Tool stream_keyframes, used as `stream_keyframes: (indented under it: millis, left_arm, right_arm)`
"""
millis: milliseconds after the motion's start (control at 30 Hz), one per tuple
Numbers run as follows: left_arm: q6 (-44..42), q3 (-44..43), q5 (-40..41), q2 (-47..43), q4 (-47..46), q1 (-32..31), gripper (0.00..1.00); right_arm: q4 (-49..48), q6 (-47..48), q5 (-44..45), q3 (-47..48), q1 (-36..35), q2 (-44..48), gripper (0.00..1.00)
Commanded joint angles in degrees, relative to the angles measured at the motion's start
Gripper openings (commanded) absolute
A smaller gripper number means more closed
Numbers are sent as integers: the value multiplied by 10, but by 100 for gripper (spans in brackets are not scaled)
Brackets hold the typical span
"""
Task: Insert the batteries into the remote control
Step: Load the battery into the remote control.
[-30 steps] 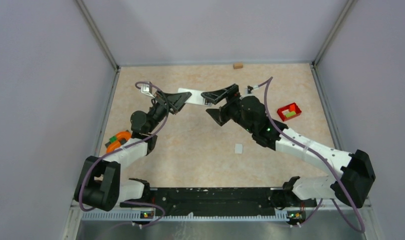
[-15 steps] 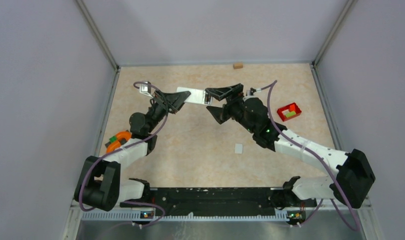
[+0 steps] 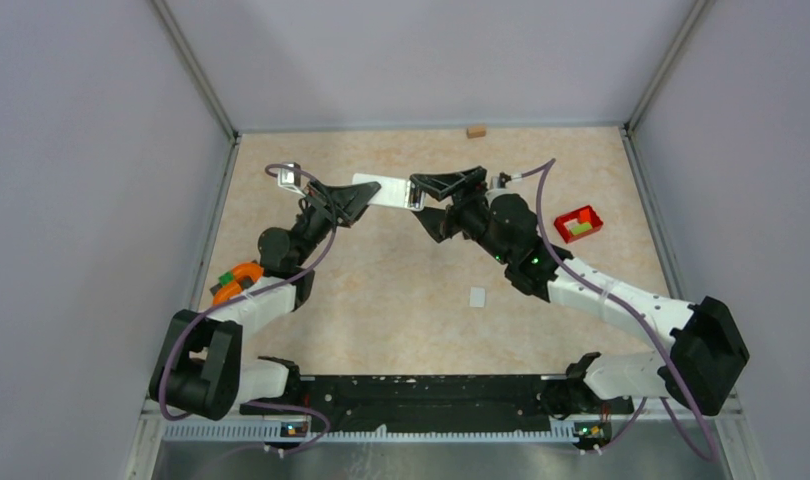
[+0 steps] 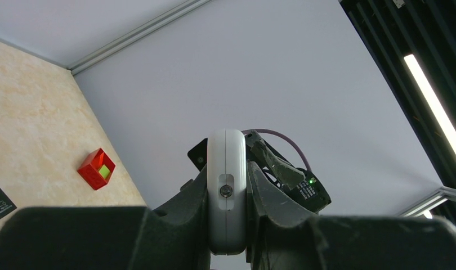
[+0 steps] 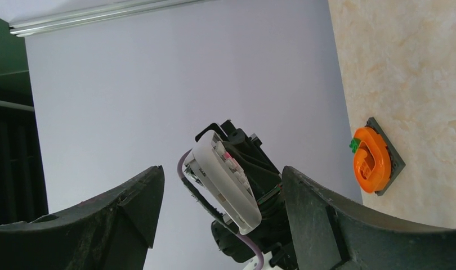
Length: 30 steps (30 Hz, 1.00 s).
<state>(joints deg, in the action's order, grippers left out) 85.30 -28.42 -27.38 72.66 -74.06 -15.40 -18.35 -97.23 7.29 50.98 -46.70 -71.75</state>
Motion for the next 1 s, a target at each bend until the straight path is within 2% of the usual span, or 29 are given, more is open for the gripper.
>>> stream_keyframes:
  millis: [0, 100, 433, 567, 667, 733, 767, 867, 933, 967]
  left_arm:
    - [-1, 2, 4, 2, -59, 2, 0]
    - [0, 6, 6, 3, -68, 2, 0]
    - [5, 5, 8, 5, -72, 2, 0]
    - [13, 2, 11, 4, -71, 2, 0]
    - [16, -2, 11, 3, -63, 2, 0]
    - [16, -3, 12, 0, -57, 2, 0]
    - [14, -3, 12, -1, -52, 2, 0]
    - [1, -3, 12, -5, -28, 2, 0]
    - [-11, -1, 13, -7, -10, 2, 0]
    - [-16, 0, 13, -10, 0, 3, 0]
  right_arm:
    - [-37, 8, -14, -2, 5, -6, 74]
    - [-39, 9, -17, -1, 5, -8, 68]
    - [-52, 11, -27, -4, 5, -15, 34]
    - [-55, 12, -28, -8, 5, -15, 29]
    - [-53, 17, -27, -11, 6, -14, 29]
    - [-51, 24, -25, -13, 5, -10, 36]
    - [-51, 33, -23, -15, 5, -9, 43]
    - [-41, 79, -16, -15, 6, 5, 77]
    - [-41, 116, -18, -20, 12, 18, 89]
    - [-41, 134, -24, -24, 17, 29, 91]
